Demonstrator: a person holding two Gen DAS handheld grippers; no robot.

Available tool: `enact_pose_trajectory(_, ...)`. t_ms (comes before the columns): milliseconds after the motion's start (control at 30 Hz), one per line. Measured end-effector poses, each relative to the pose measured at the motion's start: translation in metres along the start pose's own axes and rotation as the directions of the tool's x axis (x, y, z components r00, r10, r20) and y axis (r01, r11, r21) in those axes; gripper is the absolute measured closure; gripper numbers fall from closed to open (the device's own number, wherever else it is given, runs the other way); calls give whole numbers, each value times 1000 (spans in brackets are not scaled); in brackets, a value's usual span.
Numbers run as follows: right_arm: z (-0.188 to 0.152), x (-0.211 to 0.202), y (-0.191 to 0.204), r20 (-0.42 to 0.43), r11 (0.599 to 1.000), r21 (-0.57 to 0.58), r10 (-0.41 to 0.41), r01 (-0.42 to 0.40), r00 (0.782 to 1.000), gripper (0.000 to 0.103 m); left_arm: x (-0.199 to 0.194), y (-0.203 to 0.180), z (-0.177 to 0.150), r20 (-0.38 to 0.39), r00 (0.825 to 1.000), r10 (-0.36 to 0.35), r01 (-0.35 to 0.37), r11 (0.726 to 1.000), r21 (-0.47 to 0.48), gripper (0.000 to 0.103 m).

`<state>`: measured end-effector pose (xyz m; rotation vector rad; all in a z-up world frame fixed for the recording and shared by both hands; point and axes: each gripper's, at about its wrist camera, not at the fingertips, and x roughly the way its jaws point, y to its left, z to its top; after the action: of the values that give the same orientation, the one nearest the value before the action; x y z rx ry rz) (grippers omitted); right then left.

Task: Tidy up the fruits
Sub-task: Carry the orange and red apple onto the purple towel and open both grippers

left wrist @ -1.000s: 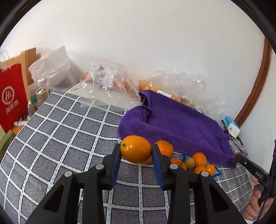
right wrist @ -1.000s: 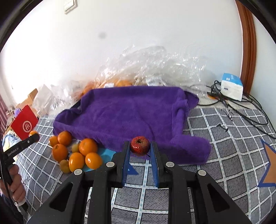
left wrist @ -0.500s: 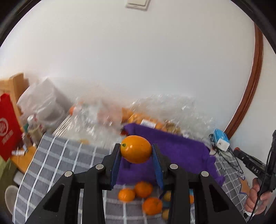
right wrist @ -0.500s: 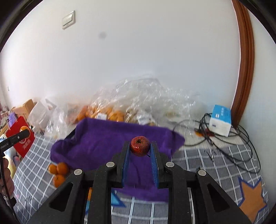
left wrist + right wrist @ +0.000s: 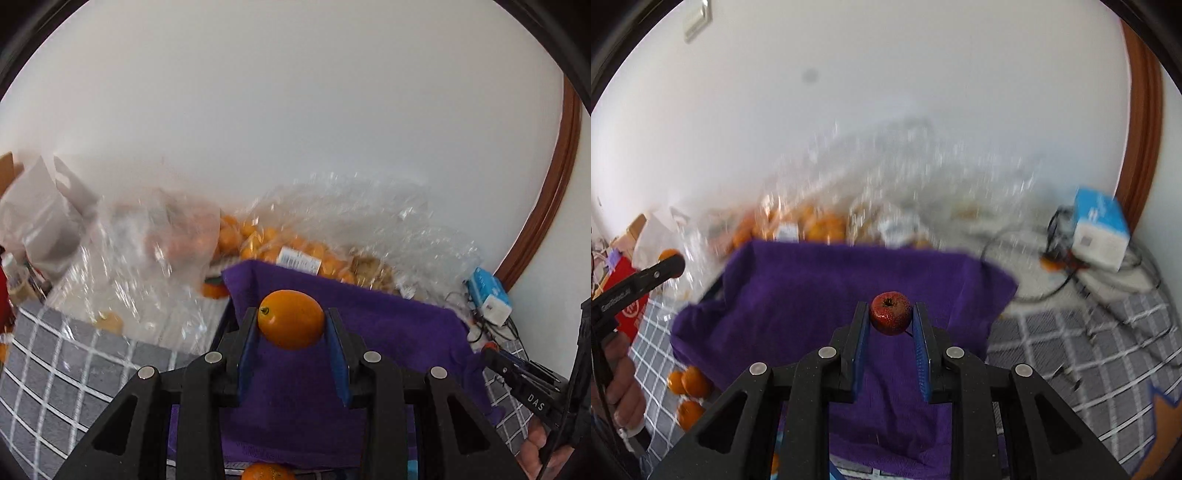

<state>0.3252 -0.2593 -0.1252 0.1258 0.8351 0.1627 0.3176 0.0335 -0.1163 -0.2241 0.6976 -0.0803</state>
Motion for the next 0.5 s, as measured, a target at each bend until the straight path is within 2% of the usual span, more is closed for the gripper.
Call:
enact_pose_trajectory(100,-10,17,-3,-57,1000,4,-21,22,998,80,21,5,-12,-81,997,0,-1,1000,-7,69)
enact_pose_trajectory(167,-13,22,-5,-73,1000,18,-8,9,997,80,28,5,-18,-104,995,8,-9,1000,-11,69)
enact_pose_trajectory(333,-20,28,-8,-81,1000,28,-7,9,997,80,34,-4,-28,-125,992,12,-9,1000,27,69)
enact_pose_trajectory(500,-27,46,-3,-133,1000,9,-24,26,991,80,41,-8,-34,-165,986,14,-7,999,41,69)
